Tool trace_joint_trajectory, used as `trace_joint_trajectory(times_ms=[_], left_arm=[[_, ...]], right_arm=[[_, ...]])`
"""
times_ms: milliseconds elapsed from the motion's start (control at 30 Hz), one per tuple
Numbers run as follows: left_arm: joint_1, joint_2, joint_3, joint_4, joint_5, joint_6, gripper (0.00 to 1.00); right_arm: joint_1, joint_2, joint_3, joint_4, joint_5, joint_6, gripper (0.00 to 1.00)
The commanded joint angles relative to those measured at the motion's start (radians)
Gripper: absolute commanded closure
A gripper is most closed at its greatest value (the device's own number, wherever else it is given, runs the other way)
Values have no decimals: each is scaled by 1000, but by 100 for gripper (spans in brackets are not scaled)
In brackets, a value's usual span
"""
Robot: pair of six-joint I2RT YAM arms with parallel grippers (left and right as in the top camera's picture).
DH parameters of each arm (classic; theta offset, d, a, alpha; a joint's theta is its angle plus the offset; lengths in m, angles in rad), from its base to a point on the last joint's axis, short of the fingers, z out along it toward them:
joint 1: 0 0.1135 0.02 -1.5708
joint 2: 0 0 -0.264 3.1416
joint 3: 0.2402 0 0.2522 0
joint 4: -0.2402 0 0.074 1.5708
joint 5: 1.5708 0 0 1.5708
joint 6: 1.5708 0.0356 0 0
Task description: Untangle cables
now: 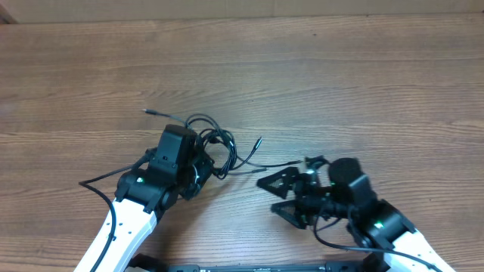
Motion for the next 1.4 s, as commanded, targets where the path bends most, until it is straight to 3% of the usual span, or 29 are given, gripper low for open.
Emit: trace_joint_trajectory(times_ms=[0, 167, 333, 700, 900, 1000, 1133, 1233, 1333, 1367], left_arm=[[5, -17, 23, -36, -14, -28, 96], [4, -17, 23, -83, -1, -27, 96], [3, -17, 23, -84, 56, -7, 96], [2, -17, 23, -84, 143, 3, 96], [-28, -17, 23, -83, 171, 151, 96], [-40, -17, 23, -83, 172, 269, 96], [-42, -17, 23, -79, 178, 384, 96], [-42, -17, 23, -68, 171, 472, 96], [-42, -16, 23, -69, 79, 486, 96], [-41, -14, 23, -70, 39, 485, 96]], right_arm=[[52, 76, 17, 46, 86, 90, 8], [66, 196, 17, 97, 143, 238, 8], [66, 294, 17, 214, 142, 254, 9], [66, 334, 17, 342, 165, 277, 27], [66, 334, 17, 343, 207, 276, 50], [66, 334, 17, 341, 226, 254, 56], [66, 334, 17, 341, 231, 102, 62], [66, 334, 17, 336, 206, -53, 60], [66, 334, 17, 310, 140, -210, 19], [66, 334, 17, 293, 114, -257, 12]])
